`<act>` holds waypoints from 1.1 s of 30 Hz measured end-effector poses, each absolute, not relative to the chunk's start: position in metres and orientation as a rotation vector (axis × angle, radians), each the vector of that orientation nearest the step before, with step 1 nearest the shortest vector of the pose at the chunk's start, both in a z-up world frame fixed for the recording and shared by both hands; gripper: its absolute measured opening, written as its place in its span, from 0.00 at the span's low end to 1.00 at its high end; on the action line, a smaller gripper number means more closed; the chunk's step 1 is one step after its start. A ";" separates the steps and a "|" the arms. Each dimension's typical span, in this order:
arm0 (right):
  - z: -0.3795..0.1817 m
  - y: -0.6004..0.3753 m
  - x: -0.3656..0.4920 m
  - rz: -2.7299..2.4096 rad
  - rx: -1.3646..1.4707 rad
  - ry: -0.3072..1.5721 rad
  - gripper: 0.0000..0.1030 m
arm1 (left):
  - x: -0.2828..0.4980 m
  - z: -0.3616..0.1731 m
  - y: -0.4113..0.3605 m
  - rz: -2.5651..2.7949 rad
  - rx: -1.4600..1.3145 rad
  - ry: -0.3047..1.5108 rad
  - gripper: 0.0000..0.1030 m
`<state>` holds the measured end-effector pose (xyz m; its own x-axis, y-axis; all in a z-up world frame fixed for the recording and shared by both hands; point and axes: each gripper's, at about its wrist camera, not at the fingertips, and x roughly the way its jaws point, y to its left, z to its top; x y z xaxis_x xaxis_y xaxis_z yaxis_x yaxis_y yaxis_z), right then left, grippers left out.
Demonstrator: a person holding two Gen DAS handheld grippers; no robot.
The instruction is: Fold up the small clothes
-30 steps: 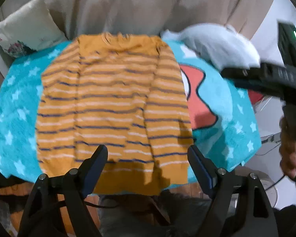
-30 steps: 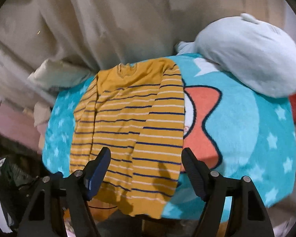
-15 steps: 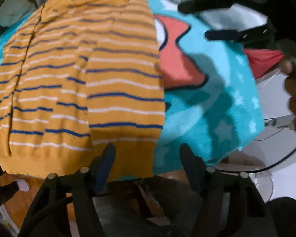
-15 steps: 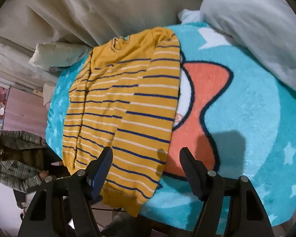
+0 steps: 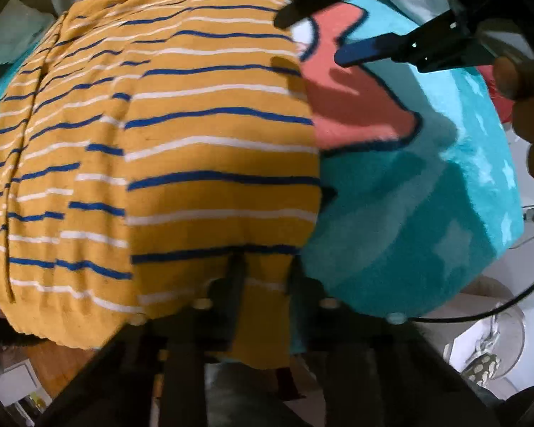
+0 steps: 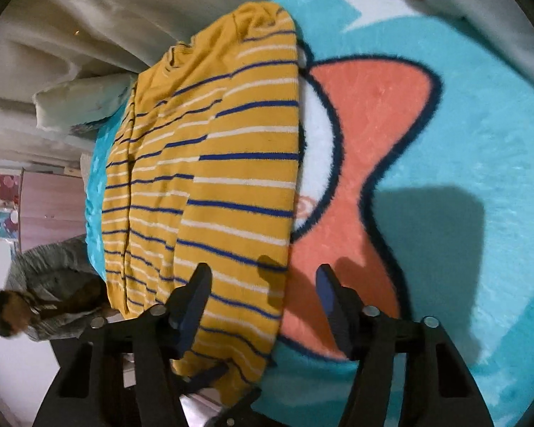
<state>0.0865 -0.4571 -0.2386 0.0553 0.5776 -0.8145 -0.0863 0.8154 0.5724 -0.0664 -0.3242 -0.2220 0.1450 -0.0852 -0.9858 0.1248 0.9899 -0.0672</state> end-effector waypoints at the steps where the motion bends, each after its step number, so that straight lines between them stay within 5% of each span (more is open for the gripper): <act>1: -0.243 -0.454 0.090 0.525 0.427 1.446 0.56 | -0.066 -0.222 -0.319 -0.152 0.021 1.422 0.10; 4: -0.256 -0.445 0.098 0.532 0.471 1.473 0.51 | -0.063 -0.221 -0.303 -0.184 -0.062 1.446 0.07; 10: -0.265 -0.429 0.100 0.507 0.440 1.510 0.11 | -0.063 -0.202 -0.273 -0.240 -0.238 1.463 0.06; 24: -0.158 -0.364 0.115 0.727 0.517 1.322 0.07 | -0.063 -0.108 -0.150 -0.307 -0.624 1.330 0.06; 33: -0.186 -0.233 0.157 0.764 0.417 1.360 0.13 | -0.048 -0.158 -0.052 -0.149 -0.633 1.373 0.12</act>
